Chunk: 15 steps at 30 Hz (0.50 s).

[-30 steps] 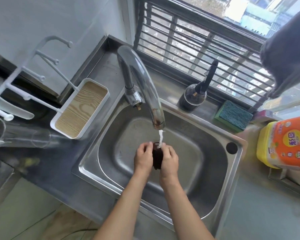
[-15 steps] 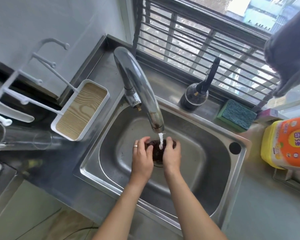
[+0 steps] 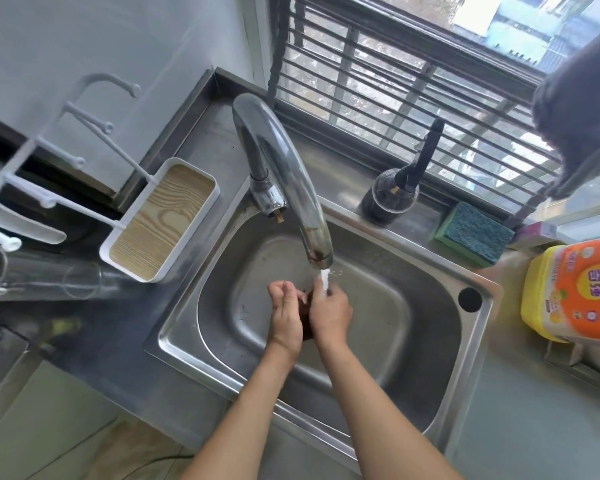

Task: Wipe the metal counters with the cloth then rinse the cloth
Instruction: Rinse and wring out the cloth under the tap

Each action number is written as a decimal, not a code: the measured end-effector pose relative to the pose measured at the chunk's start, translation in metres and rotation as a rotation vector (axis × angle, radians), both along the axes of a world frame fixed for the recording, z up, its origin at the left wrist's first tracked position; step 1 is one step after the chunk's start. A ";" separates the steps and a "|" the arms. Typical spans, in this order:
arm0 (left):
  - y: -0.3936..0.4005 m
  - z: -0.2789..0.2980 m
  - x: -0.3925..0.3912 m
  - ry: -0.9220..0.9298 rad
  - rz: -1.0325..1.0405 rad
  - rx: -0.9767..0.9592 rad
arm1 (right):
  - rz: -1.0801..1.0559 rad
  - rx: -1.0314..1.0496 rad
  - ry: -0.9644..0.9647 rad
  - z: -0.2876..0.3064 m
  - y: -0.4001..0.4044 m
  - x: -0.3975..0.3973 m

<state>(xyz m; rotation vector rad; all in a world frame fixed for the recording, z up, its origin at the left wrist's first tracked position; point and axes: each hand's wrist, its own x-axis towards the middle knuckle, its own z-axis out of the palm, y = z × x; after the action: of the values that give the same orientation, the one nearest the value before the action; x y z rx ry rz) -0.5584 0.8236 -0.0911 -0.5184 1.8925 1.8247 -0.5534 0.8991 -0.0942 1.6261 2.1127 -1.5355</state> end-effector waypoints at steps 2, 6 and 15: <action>-0.002 0.002 -0.002 0.114 -0.148 -0.091 | -0.199 -0.128 -0.038 0.002 0.010 -0.002; -0.015 0.000 -0.001 0.143 -0.702 -0.372 | -0.225 -0.333 0.077 0.011 0.013 0.007; -0.019 -0.003 0.002 0.268 -0.715 -0.655 | -0.051 -0.102 0.149 0.012 -0.002 0.024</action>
<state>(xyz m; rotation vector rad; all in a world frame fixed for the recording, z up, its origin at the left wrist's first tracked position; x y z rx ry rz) -0.5562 0.8050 -0.0942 0.2251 2.4245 0.8329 -0.5291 0.8970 -0.0821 1.5900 2.0383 -1.8010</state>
